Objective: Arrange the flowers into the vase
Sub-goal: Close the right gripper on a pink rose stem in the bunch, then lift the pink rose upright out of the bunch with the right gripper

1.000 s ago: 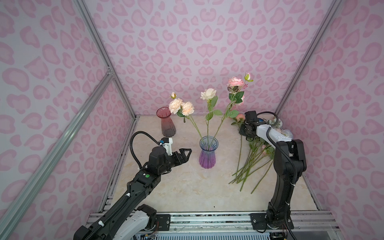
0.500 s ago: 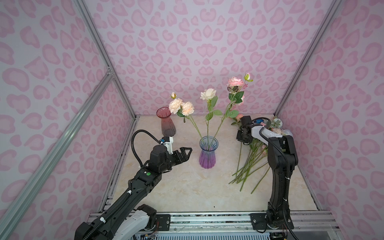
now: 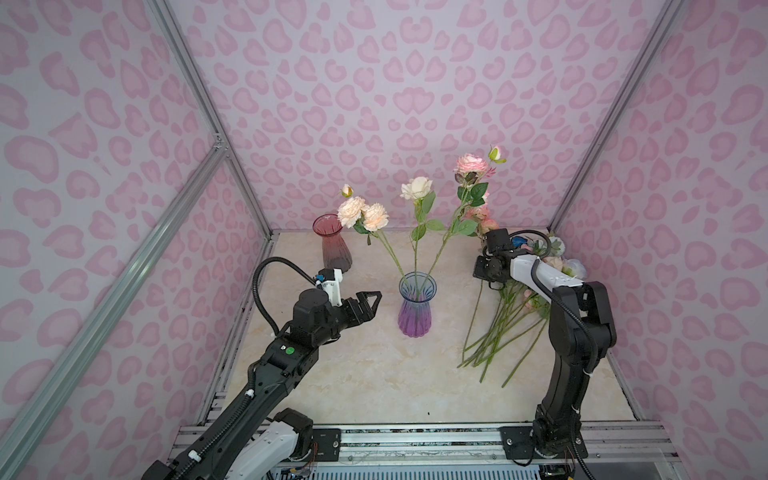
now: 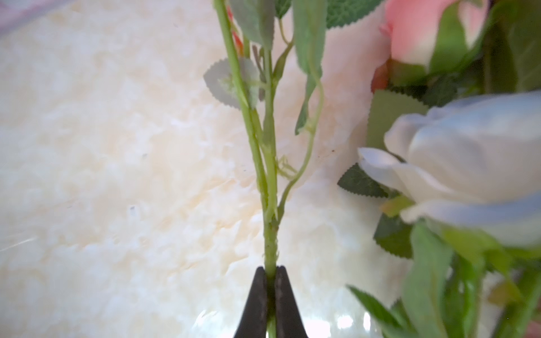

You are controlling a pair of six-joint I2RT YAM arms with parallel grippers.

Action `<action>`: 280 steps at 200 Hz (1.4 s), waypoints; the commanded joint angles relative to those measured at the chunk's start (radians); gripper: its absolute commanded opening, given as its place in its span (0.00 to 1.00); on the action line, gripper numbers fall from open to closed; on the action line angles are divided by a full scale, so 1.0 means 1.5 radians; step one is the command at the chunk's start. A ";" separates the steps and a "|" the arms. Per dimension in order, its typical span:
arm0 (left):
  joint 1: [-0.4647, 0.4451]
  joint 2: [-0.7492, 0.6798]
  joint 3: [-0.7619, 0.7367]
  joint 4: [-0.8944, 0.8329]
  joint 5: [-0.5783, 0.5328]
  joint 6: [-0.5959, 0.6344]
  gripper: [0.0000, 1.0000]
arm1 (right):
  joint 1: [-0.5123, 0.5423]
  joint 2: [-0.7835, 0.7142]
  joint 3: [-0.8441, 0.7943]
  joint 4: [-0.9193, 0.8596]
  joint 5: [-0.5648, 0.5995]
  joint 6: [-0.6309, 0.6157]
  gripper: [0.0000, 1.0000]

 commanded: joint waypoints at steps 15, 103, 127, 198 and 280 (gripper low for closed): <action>0.001 -0.032 0.013 -0.028 -0.022 0.014 0.96 | 0.038 -0.122 -0.050 0.051 0.054 0.009 0.00; 0.001 -0.152 -0.006 -0.062 -0.078 0.024 0.96 | 0.050 -0.523 -0.233 0.161 0.130 0.015 0.00; 0.001 -0.169 -0.006 -0.054 -0.091 0.024 0.96 | 0.065 -0.620 -0.280 0.253 0.155 0.009 0.00; 0.001 -0.167 0.017 -0.049 -0.101 0.060 0.96 | 0.200 -0.710 -0.282 0.425 0.195 -0.086 0.00; 0.001 -0.166 0.028 -0.034 -0.108 0.071 0.96 | 0.282 -0.619 -0.189 0.555 0.194 -0.145 0.00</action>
